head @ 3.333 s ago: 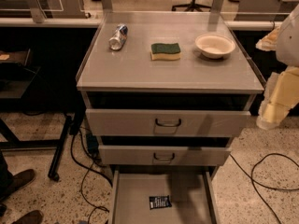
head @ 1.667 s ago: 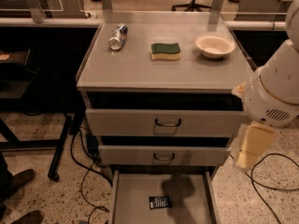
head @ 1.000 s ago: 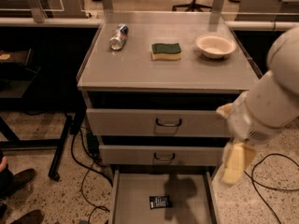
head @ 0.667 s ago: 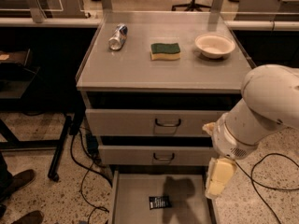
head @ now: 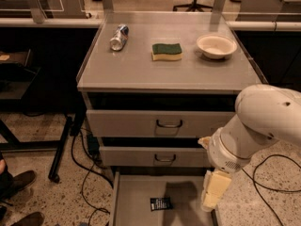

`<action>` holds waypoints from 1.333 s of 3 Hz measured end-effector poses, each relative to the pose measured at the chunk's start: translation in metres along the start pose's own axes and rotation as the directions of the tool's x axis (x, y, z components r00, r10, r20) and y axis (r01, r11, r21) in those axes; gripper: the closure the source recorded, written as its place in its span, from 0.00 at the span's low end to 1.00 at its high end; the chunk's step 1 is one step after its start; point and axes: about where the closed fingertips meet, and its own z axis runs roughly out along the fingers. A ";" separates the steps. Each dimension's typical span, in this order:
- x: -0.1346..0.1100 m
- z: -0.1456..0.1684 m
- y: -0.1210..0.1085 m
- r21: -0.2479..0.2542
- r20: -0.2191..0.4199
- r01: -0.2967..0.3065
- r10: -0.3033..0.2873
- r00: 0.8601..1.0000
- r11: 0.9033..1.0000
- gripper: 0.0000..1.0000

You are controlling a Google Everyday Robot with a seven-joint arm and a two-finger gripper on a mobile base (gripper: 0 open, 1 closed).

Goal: Pick rxbar blueberry from bottom drawer and place on counter

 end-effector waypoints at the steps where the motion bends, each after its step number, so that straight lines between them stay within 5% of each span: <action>1: 0.007 0.053 -0.003 -0.063 0.011 -0.020 0.021 1.000 0.998 0.00; 4: 0.026 0.096 -0.019 -0.076 0.055 -0.049 0.054 0.997 0.996 0.00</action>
Offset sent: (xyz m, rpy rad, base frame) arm 0.0023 0.0083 -0.0450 0.0175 0.0546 -0.0001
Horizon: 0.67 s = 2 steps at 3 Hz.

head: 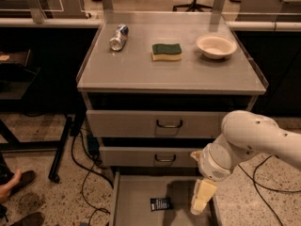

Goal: Pick rxbar blueberry from bottom drawer and place on counter

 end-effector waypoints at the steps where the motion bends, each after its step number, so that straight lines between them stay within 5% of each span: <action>1: 0.027 0.037 -0.017 -0.028 0.012 -0.037 0.038 0.999 0.999 0.00; 2: 0.027 0.037 -0.017 -0.028 0.012 -0.037 0.038 0.999 0.999 0.00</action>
Offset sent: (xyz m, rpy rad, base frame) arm 0.0094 -0.0117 -0.0333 0.0095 0.0202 -0.0209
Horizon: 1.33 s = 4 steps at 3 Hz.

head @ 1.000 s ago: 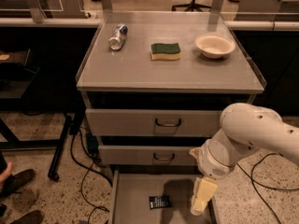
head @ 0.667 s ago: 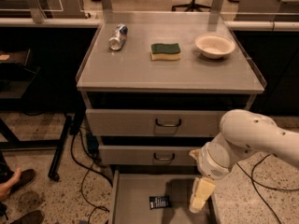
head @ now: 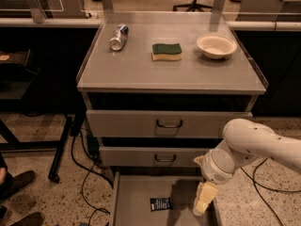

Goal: Pick rxbar blueberry from bottom drawer and place on counter

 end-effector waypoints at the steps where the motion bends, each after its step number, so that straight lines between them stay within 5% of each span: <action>1: 0.008 0.013 -0.007 -0.023 0.042 -0.016 0.017 0.999 1.000 0.00; 3: 0.043 0.090 -0.044 -0.077 0.148 0.005 0.007 0.989 0.997 0.00; 4: 0.043 0.095 -0.044 -0.077 0.154 0.007 0.005 0.988 0.997 0.00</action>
Offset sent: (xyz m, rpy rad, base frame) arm 0.0374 -0.0223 -0.1302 0.1838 0.0394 -0.0063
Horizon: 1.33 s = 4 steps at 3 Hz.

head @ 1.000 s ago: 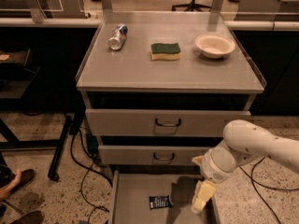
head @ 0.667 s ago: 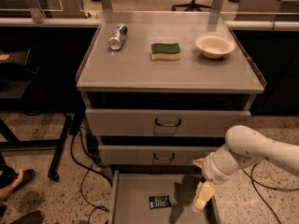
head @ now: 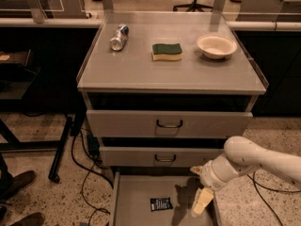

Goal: Pick rxbar blueberry from bottom drawer and place on counter

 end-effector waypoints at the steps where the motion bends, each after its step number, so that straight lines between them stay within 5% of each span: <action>1: 0.008 0.047 -0.006 0.005 0.059 0.020 -0.020 0.998 1.000 0.00; 2: 0.024 0.096 -0.020 -0.008 0.054 0.045 -0.045 0.998 0.999 0.00; 4: 0.021 0.118 -0.013 -0.022 0.070 0.057 -0.055 0.996 0.998 0.00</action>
Offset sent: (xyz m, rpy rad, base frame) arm 0.0168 0.0353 -0.1460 0.0446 -0.0469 0.0658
